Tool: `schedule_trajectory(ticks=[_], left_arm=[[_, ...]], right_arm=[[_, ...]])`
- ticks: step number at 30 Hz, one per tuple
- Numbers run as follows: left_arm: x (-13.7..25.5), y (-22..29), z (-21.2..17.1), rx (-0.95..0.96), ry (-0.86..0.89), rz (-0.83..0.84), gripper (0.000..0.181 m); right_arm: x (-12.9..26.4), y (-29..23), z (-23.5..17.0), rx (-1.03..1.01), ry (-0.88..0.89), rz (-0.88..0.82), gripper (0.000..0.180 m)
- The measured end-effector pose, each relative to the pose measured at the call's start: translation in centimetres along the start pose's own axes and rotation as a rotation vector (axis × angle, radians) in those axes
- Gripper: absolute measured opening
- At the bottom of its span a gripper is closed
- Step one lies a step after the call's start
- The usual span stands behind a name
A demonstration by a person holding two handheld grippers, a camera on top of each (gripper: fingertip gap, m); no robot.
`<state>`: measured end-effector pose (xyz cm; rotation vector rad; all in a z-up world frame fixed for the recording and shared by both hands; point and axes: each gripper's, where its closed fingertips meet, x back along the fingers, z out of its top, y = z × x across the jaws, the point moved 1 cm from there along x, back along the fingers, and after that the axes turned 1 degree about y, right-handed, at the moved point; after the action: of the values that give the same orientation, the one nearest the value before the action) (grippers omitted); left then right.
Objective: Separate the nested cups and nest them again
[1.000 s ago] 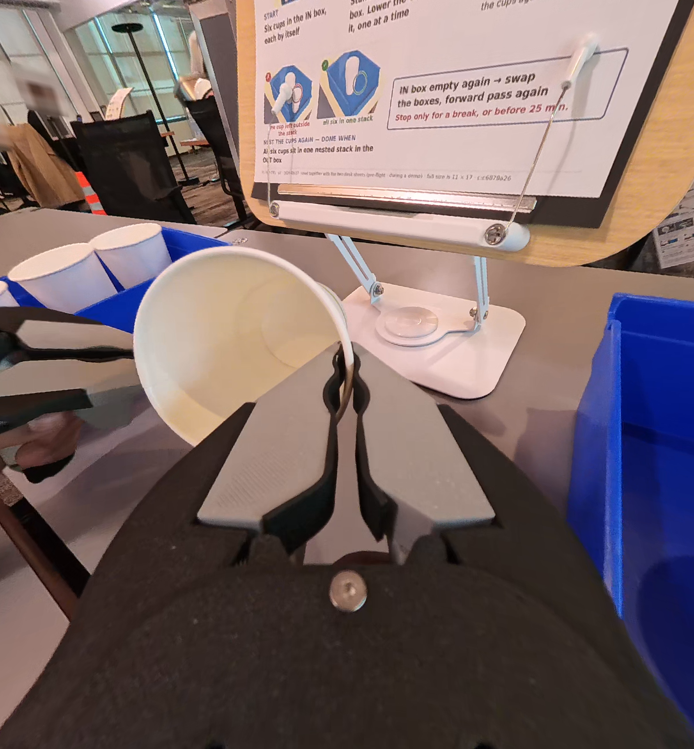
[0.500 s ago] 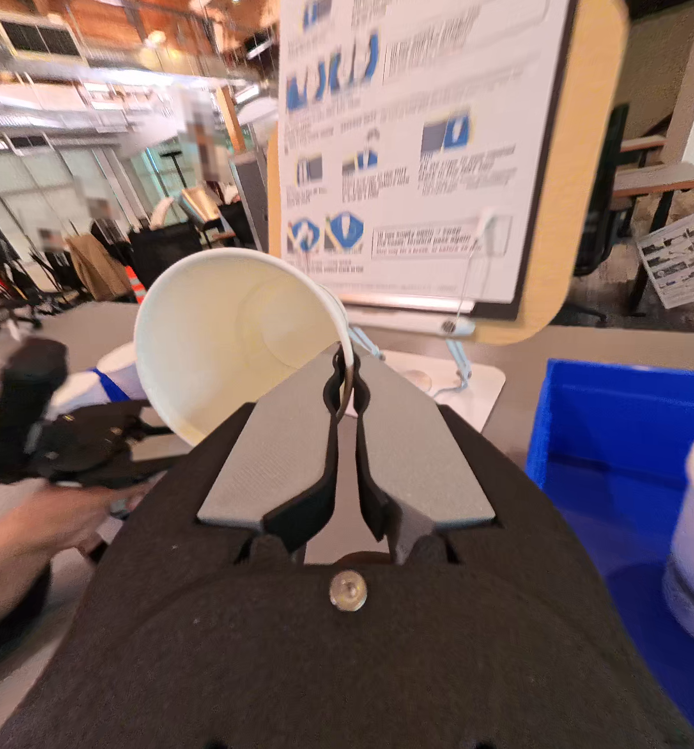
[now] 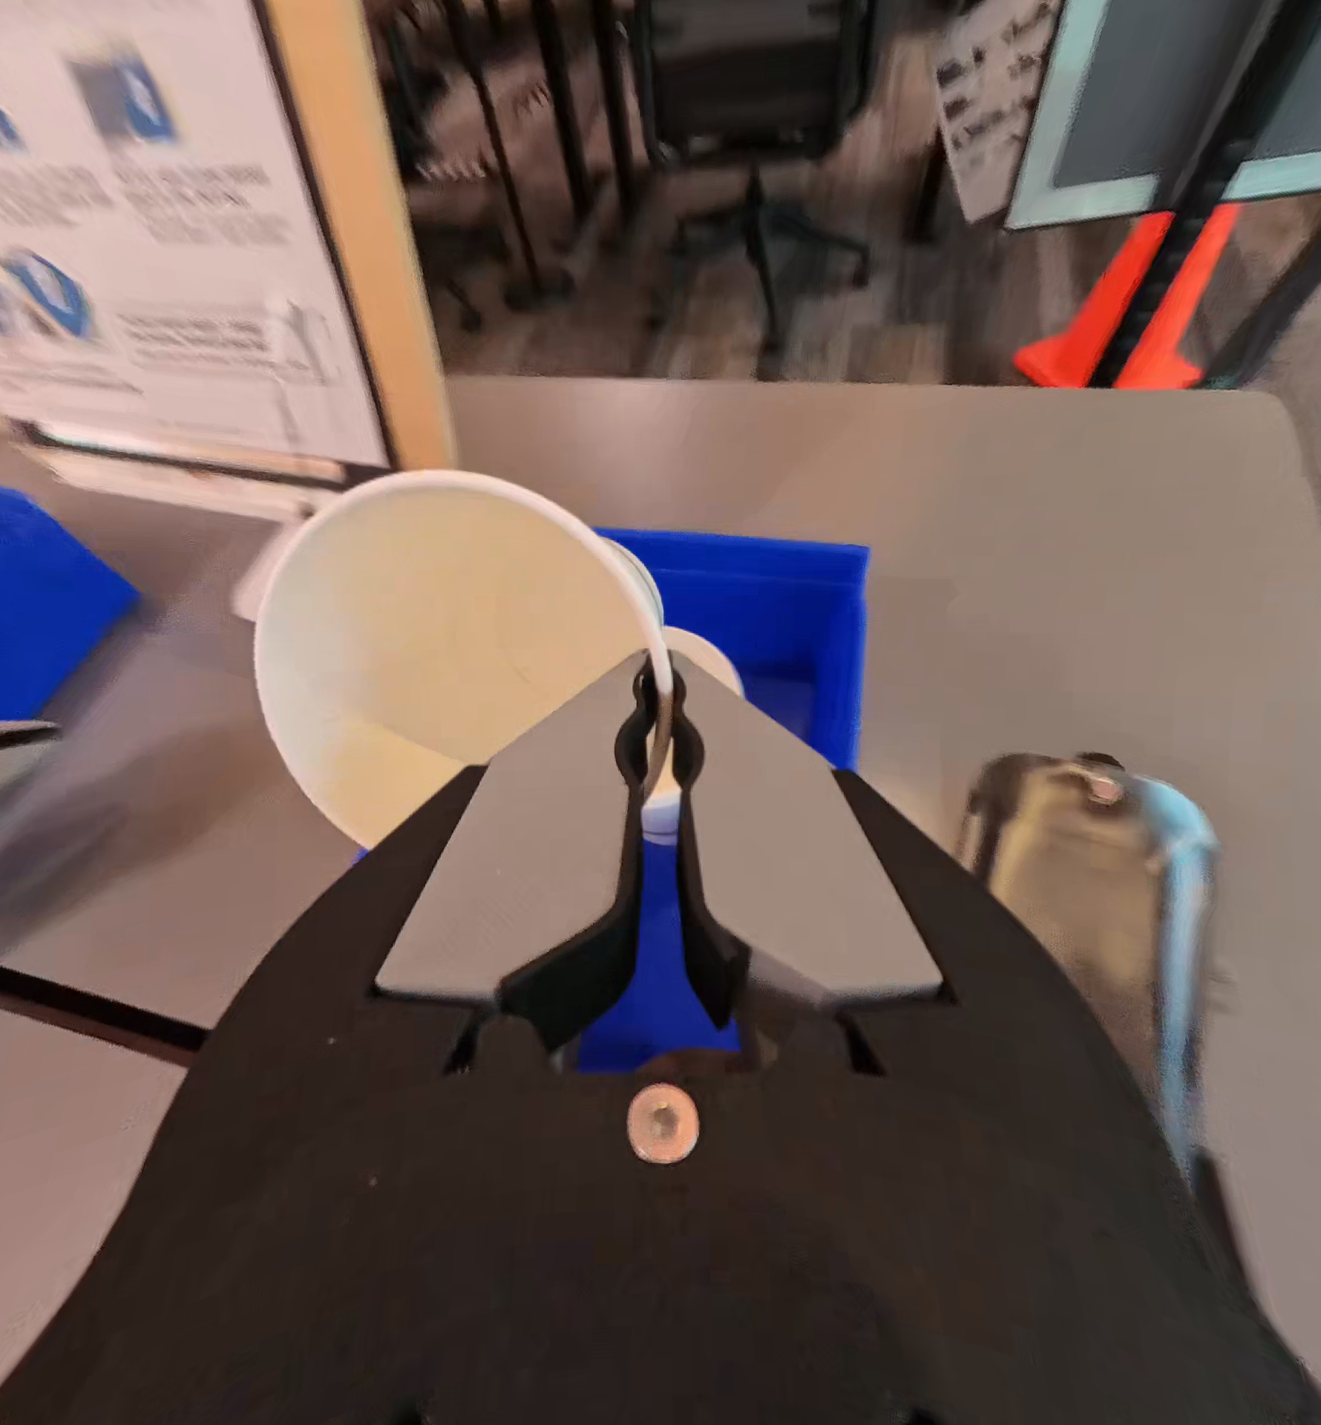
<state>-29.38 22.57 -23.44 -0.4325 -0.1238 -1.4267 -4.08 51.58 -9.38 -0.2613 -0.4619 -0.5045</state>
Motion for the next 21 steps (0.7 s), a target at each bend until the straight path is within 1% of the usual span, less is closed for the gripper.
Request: schedule_trajectory(ticks=[1, 5, 8, 11, 14, 18, 21], left_arm=[[0.0, 0.0, -0.1, -0.004, -0.002, 0.003, 0.004], [-0.2, 0.0, -0.3, -0.002, -0.012, -0.002, 0.004], [-0.3, 0.2, -0.5, -0.008, -0.020, -0.010, 0.004], [-0.4, 0.3, -0.6, -0.024, -0.030, -0.007, 0.004], [-0.3, 0.2, -0.7, -0.029, -0.031, -0.003, 0.004], [-0.4, 0.1, -0.8, -0.014, -0.034, -0.012, 0.004], [-0.5, 0.4, -0.8, -0.023, -0.039, -0.017, 0.004]], right_arm=[[-0.1, 0.7, -0.1, 0.028, -0.032, -0.041, 0.000], [-1.1, 1.8, -1.0, 0.049, -0.201, -0.056, 0.000], [-2.5, 1.5, -2.7, 0.062, -0.353, -0.040, 0.000], [-4.1, 1.5, -3.6, 0.072, -0.425, -0.054, 0.000], [-4.8, 0.9, -2.5, 0.033, -0.371, -0.029, 0.007], [-4.3, 0.9, -0.8, 0.083, -0.290, -0.066, 0.013], [-3.8, -0.9, 0.6, 0.111, -0.198, -0.034, 0.015]])
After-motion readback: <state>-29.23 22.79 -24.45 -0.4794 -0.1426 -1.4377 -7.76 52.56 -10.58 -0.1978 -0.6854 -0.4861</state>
